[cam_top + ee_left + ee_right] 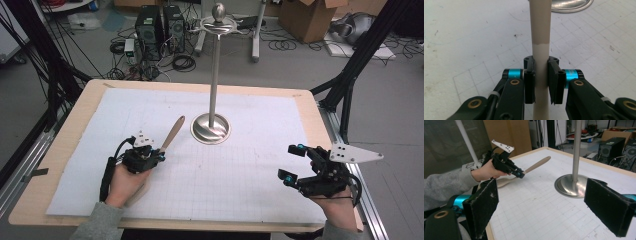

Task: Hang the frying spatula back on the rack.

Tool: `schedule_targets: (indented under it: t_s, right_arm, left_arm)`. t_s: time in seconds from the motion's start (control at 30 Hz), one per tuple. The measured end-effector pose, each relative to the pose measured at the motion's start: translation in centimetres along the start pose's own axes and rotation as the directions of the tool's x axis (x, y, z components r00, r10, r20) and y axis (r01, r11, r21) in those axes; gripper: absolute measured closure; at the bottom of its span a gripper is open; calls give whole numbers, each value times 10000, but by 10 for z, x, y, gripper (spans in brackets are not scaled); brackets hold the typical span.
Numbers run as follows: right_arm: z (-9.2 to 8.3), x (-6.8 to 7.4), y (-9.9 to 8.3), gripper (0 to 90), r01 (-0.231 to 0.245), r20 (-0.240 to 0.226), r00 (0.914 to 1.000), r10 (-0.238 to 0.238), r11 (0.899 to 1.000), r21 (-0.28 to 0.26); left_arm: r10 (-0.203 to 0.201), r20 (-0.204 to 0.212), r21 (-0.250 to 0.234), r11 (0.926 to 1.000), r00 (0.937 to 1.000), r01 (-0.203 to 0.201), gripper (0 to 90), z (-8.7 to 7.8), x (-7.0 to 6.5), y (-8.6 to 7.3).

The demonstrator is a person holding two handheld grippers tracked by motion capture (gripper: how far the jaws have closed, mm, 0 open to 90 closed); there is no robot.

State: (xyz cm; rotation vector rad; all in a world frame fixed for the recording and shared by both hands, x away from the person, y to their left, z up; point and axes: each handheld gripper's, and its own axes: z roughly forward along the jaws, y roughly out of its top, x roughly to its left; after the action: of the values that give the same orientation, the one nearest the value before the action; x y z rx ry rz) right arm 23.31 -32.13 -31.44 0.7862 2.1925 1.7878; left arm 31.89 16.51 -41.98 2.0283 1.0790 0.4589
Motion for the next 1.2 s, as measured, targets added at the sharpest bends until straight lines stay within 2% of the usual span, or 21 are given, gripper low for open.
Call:
schedule_targets:
  t_s: [0.2,0.5,0.6,1.03,1.2]
  right_arm:
    - [-1,0,0,113,47,-1,10000,-47,10000,-34]
    - [0,1,0,113,78,10,10000,-78,10000,19]
    - [1,1,1,113,112,35,9999,-112,9999,47]
    - [2,2,2,113,135,-35,9999,-135,9999,70]
    - [0,2,2,113,100,-2,10000,-100,9999,42]
  left_arm:
    - [-148,250,-455,9988,9996,159,774,-10,2,6]
    - [-8,282,-1004,9949,9996,36,773,-31,5,13]
    - [-115,334,-1215,9925,9994,155,773,-35,8,14]
    - [24,380,-1647,9863,9993,39,773,-49,9,19]
    - [107,430,-1921,9814,9990,-23,773,-55,9,21]
